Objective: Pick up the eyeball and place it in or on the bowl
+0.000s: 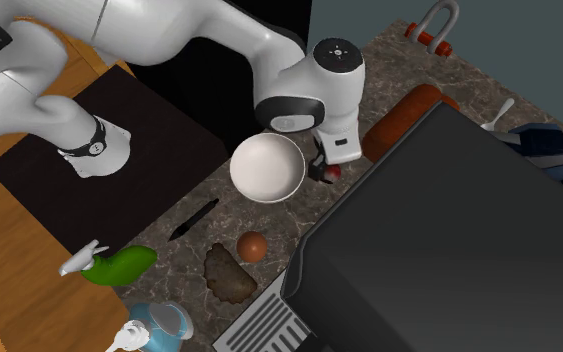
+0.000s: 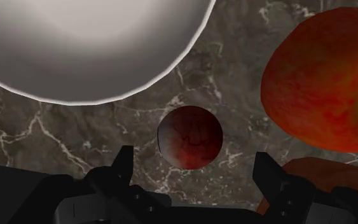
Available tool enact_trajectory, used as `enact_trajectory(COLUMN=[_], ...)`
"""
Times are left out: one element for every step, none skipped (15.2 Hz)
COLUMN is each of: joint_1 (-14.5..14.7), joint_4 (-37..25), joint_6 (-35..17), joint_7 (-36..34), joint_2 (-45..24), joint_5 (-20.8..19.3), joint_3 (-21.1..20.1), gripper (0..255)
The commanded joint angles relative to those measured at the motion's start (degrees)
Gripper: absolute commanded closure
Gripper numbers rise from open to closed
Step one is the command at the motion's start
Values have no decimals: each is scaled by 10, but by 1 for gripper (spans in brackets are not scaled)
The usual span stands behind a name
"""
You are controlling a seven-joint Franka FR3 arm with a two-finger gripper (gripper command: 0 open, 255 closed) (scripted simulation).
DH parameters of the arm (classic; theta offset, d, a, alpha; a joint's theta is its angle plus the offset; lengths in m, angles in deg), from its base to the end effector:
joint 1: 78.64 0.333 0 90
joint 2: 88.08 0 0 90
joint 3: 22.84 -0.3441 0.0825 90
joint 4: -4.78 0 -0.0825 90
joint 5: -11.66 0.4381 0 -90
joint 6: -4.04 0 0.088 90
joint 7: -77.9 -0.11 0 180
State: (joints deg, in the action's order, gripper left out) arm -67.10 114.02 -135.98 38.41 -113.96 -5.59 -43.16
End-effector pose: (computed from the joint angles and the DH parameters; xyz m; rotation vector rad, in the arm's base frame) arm 0.5943 0.3527 0.2700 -3.1072 -0.0693 -0.2087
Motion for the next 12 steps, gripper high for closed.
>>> enact_trajectory(joint_1=[7,9,10,12,14,15,15,15,15,15,15,15], joint_4=[-8,-9,-11,-12,-14,-14,-14,-14,-14,-14,-14,-14], joint_6=[-9,-13,-18,-23,-27,-30,-30,-30,-30,-30,-30,-30], joint_7=[-9,-11,-13,-14,-16,-17,-17,-17,-17,-17,-17,-17], joint_2=[-17,-23,-30,-36,-42,-46,-46,-46,-46,-46,-46,-46], joint_5=[-10,-13,-16,-19,-22,-23,-23,-23,-23,-23,-23,-23], joint_3=[6,8,10,12,14,16,16,16,16,16,16,16], gripper=[0,0,0,0,0,0,0,0,0,0,0,0])
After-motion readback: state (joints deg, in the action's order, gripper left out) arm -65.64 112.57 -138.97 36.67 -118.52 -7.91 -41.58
